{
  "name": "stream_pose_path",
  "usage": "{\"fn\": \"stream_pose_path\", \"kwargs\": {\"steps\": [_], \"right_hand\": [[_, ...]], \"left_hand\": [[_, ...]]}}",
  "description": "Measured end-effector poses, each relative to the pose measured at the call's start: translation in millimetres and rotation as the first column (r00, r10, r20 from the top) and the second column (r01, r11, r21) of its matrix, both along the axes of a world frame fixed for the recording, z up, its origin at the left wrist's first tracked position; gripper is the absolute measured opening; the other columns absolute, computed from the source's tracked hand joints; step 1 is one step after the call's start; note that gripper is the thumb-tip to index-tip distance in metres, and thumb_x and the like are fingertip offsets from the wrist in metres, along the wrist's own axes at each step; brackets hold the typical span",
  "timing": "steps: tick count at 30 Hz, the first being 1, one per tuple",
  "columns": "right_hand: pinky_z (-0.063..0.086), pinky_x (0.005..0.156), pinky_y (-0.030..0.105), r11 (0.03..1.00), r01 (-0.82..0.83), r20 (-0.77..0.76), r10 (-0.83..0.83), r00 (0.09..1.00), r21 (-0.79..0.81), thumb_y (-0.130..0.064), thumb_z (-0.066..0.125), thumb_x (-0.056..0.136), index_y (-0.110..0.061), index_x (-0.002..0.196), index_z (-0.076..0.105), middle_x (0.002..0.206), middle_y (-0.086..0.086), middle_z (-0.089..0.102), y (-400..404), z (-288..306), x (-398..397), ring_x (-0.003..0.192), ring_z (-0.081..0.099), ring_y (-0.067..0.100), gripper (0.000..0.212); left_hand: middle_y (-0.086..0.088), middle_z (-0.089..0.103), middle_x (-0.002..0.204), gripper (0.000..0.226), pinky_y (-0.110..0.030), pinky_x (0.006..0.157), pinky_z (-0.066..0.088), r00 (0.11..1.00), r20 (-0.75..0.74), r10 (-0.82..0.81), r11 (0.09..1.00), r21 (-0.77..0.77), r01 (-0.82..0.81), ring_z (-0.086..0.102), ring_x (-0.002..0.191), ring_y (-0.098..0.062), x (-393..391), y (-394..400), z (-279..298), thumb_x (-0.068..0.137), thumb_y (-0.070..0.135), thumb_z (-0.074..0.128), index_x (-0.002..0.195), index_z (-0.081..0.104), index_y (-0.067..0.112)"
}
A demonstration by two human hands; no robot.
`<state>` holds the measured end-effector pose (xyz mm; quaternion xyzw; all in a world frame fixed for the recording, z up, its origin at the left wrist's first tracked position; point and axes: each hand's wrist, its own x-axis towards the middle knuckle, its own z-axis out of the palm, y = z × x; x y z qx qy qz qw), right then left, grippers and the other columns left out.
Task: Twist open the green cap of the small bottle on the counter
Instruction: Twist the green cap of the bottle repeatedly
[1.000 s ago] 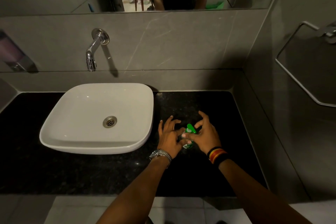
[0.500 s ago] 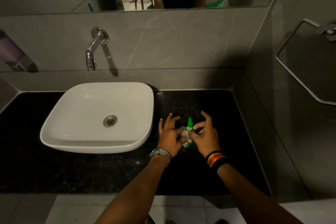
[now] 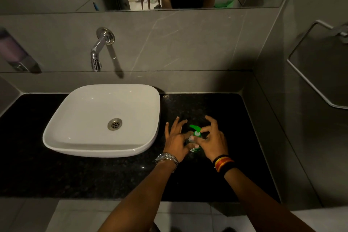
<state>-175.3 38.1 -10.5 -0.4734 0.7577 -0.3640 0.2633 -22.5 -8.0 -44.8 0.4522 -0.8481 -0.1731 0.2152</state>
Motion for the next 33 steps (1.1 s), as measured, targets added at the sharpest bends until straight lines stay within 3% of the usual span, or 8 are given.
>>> {"fn": "stream_pose_path", "kwargs": {"steps": [3,6,11,16,20,26,30,33], "right_hand": [[0.050,0.067,0.024,1.000,-0.025,-0.008,0.025,1.000,-0.007,-0.046,0.088,0.054,-0.035,0.140,0.027,0.094,-0.019,0.059,-0.7,1.5,-1.8,0.075,0.059,0.002,0.107],[0.050,0.062,0.014,0.994,-0.105,0.082,0.104,0.991,0.007,-0.023,0.084,0.070,-0.043,0.146,0.013,0.120,-0.018,0.058,0.2,-2.8,-1.2,0.078,0.062,-0.001,0.106],[0.044,0.068,0.020,1.000,-0.003,0.032,0.002,0.999,0.019,-0.033,0.090,0.058,-0.035,0.143,0.027,0.091,-0.018,0.056,-4.9,-2.0,-0.2,0.077,0.056,0.001,0.105],[0.048,0.069,0.017,0.990,-0.132,0.092,0.127,0.988,0.042,-0.021,0.084,0.070,-0.041,0.147,0.022,0.114,-0.009,0.058,-4.8,-6.4,-4.5,0.085,0.060,0.004,0.101],[0.052,0.075,0.030,0.998,-0.023,-0.018,0.024,1.000,0.065,-0.039,0.090,0.056,-0.036,0.136,0.037,0.102,-0.006,0.056,-8.4,-1.1,-4.1,0.088,0.059,0.012,0.095],[0.046,0.080,0.017,0.985,-0.170,0.081,0.167,0.983,0.036,-0.016,0.081,0.073,-0.038,0.145,0.029,0.118,-0.013,0.057,-5.5,-3.8,-4.5,0.097,0.056,0.004,0.092],[0.046,0.072,0.025,0.997,-0.066,-0.077,0.070,0.995,0.050,-0.035,0.088,0.063,-0.032,0.139,0.039,0.093,-0.010,0.060,-7.3,4.4,-2.9,0.084,0.059,0.010,0.090],[0.051,0.078,0.029,0.991,-0.124,-0.013,0.125,0.992,0.051,-0.032,0.089,0.063,-0.032,0.146,0.027,0.106,-0.015,0.056,-6.5,4.3,-0.4,0.090,0.059,0.011,0.104]], "left_hand": [[-0.003,0.037,0.159,0.043,-0.054,0.122,-0.010,1.000,-0.014,0.018,1.000,0.002,-0.018,0.006,0.155,-0.026,-0.4,1.6,-0.6,0.083,0.045,0.073,0.122,0.072,0.025],[-0.003,0.037,0.159,0.045,-0.052,0.122,-0.012,1.000,-0.003,0.018,1.000,-0.009,-0.018,0.006,0.155,-0.026,-1.3,0.0,-2.0,0.082,0.044,0.074,0.123,0.071,0.026],[-0.003,0.039,0.158,0.044,-0.057,0.122,-0.007,1.000,-0.008,0.008,1.000,-0.001,-0.008,0.008,0.155,-0.026,-1.2,1.6,-3.7,0.082,0.048,0.074,0.121,0.072,0.027],[-0.002,0.039,0.157,0.045,-0.053,0.122,-0.010,1.000,-0.006,0.015,1.000,-0.003,-0.015,0.007,0.155,-0.025,-1.5,-0.2,-4.3,0.083,0.048,0.073,0.124,0.070,0.029],[-0.003,0.041,0.156,0.043,-0.057,0.122,-0.007,1.000,-0.003,0.004,1.000,-0.005,-0.004,0.009,0.155,-0.026,-2.0,2.8,-3.9,0.082,0.049,0.073,0.121,0.072,0.028],[-0.003,0.041,0.155,0.044,-0.054,0.122,-0.009,1.000,0.003,0.014,1.000,-0.010,-0.014,0.009,0.154,-0.026,-2.4,1.2,-3.2,0.084,0.050,0.071,0.123,0.071,0.029],[-0.002,0.042,0.154,0.043,-0.054,0.122,-0.009,1.000,0.018,0.010,1.000,-0.003,-0.010,0.009,0.154,-0.025,-3.1,2.3,-2.8,0.083,0.050,0.072,0.121,0.072,0.029],[-0.002,0.042,0.154,0.041,-0.049,0.121,-0.013,1.000,-0.012,0.022,1.000,-0.009,-0.022,0.008,0.154,-0.025,-3.5,3.0,-4.6,0.083,0.044,0.072,0.121,0.072,0.028]]}}
